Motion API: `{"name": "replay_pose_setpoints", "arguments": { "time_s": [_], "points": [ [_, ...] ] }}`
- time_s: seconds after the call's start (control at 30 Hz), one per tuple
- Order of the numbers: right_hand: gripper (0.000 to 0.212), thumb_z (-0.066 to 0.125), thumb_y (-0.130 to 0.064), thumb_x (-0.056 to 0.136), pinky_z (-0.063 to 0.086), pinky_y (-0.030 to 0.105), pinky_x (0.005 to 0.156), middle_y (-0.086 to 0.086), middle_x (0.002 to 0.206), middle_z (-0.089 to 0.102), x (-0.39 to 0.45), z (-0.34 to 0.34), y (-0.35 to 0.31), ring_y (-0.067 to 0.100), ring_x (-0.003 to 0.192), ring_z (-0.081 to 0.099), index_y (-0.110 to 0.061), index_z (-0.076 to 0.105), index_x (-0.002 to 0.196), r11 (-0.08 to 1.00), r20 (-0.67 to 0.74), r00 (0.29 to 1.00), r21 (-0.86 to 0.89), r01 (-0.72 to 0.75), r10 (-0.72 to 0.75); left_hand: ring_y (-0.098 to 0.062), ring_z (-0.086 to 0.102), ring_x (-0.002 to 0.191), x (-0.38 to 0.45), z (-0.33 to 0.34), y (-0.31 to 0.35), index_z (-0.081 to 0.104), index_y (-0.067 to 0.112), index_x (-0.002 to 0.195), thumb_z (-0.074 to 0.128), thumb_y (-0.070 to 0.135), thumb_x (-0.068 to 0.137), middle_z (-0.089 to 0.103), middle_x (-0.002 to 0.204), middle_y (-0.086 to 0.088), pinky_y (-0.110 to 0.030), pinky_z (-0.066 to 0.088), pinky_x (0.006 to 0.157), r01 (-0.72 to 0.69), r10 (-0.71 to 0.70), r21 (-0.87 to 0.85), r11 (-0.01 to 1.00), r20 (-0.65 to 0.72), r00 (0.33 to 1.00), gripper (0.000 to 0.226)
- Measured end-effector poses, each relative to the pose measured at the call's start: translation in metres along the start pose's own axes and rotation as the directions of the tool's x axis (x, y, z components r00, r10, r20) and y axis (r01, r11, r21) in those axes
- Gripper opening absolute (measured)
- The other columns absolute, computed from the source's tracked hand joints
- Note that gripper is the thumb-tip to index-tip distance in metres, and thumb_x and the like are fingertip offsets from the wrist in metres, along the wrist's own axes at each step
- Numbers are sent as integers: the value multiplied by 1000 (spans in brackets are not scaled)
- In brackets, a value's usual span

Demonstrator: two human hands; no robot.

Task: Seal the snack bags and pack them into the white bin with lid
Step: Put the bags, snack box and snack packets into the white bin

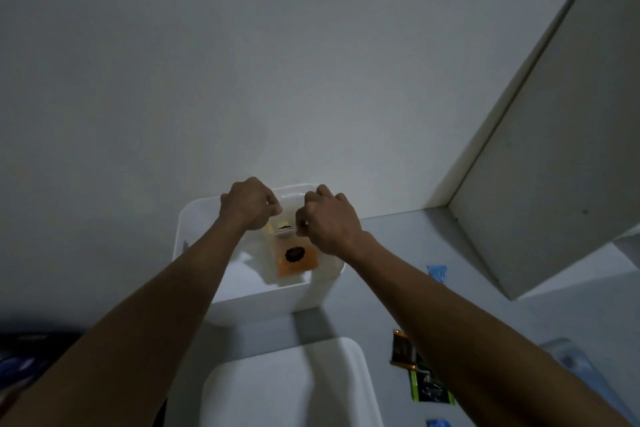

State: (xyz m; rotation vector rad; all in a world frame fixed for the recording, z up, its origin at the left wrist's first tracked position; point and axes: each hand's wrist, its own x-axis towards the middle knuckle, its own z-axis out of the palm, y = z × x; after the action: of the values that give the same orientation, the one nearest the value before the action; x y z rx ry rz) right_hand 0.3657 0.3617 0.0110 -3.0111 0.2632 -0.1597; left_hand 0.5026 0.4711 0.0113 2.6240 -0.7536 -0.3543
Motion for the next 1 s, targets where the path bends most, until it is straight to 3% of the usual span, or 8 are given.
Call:
{"name": "replay_pose_setpoints", "arguments": {
  "time_s": [0.27, 0.5, 0.7, 1.0],
  "points": [
    [24, 53, -34, 95, 35, 39, 92, 0, 102, 60, 14, 67, 23, 22, 109, 46, -24, 74, 101, 994, 90, 992, 47, -97, 92, -22, 59, 102, 25, 66, -17, 78, 30, 97, 71, 36, 86, 70, 108, 6, -38, 41, 86, -55, 48, 118, 992, 56, 997, 14],
    [29, 49, -39, 96, 31, 41, 98, 0, 102, 61, 26, 93, 31, 22, 111, 45, -29, 69, 115, 993, 122, 986, -3, -114, 113, -23, 58, 109, 38, 90, -28, 77, 32, 99, 70, 36, 87, 71, 111, 5, -40, 38, 90, -47, 43, 77, 996, 48, 998, 15],
    [26, 50, -32, 95, 27, 42, 103, 0, 106, 62, 33, 96, 32, 23, 119, 43, -22, 70, 108, 991, 138, 982, -65, -119, 127, -24, 56, 111, 39, 97, -30, 77, 33, 99, 70, 43, 86, 71, 111, 3, -37, 35, 86, -44, 43, 36, 998, 19, 999, 18],
    [23, 61, -32, 91, 30, 42, 102, 1, 109, 62, 27, 91, 29, 23, 119, 43, -22, 69, 109, 986, 108, 982, -90, -143, 153, -22, 63, 105, 29, 81, -31, 77, 32, 96, 75, 48, 79, 71, 112, 2, -44, 44, 93, -24, 23, -44, 999, -37, 999, 24]
  ]
}}
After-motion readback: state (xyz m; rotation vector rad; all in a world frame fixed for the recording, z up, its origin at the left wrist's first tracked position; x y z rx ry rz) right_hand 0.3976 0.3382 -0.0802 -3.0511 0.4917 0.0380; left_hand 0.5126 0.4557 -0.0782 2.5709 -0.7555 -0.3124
